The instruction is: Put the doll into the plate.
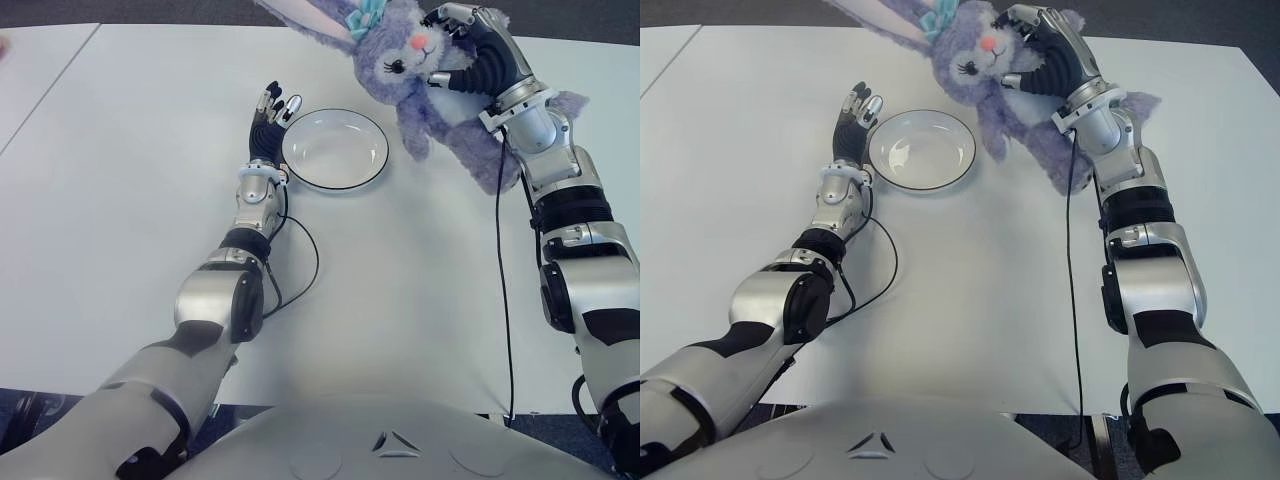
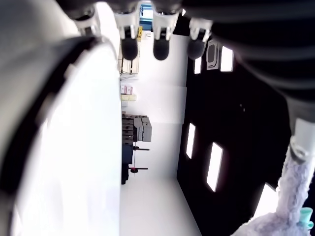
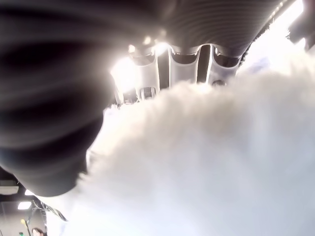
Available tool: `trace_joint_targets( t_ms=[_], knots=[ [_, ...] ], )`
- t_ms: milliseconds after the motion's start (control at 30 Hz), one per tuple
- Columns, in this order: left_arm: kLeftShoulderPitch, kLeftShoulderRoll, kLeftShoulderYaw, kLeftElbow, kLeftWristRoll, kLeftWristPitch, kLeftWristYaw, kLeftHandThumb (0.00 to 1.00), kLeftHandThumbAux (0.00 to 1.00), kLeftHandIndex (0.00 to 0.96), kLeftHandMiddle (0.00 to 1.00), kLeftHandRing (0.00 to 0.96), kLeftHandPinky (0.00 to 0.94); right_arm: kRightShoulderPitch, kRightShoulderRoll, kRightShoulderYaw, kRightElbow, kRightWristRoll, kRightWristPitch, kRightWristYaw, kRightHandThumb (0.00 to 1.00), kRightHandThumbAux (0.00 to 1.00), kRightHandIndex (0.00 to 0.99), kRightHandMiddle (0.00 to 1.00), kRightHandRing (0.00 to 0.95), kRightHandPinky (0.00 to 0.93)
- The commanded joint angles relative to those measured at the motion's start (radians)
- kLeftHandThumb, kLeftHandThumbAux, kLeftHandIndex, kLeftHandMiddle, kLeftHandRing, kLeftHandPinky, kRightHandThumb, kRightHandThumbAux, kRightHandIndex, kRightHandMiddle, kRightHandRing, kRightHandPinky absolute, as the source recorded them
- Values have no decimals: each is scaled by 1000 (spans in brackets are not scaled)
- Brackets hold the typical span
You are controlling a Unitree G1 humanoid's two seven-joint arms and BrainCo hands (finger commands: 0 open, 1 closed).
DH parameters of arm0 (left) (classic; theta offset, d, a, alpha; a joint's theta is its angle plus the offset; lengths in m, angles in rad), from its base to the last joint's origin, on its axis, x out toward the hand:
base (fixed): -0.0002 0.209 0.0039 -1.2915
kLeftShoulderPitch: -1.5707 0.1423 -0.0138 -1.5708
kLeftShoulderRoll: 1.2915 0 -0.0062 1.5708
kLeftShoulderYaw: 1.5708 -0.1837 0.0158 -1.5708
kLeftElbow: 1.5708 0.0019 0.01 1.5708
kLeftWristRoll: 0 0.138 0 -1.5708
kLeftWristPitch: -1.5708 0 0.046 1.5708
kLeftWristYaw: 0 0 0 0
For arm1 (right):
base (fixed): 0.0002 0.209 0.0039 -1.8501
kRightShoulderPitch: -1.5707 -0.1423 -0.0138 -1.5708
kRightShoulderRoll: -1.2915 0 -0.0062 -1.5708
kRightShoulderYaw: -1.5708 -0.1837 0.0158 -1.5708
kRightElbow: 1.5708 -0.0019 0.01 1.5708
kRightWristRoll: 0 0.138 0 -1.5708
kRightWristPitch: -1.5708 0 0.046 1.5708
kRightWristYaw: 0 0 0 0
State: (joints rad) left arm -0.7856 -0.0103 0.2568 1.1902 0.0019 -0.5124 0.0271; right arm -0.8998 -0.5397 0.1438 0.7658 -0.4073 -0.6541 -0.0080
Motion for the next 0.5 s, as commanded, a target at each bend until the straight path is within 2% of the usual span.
trace_joint_targets(
  t_ms=[33, 500],
  knots=[
    [259, -64, 6, 170, 2, 174, 31, 0, 504, 0, 22, 17, 13, -47, 38, 28, 64, -22, -33, -18, 533, 789, 774, 886, 881, 883],
    [260, -70, -8, 171, 17, 174, 43, 0, 520, 0, 23, 11, 0, -85, 77, 59, 146, -52, -52, -49, 536, 797, 772, 890, 884, 882]
  ],
)
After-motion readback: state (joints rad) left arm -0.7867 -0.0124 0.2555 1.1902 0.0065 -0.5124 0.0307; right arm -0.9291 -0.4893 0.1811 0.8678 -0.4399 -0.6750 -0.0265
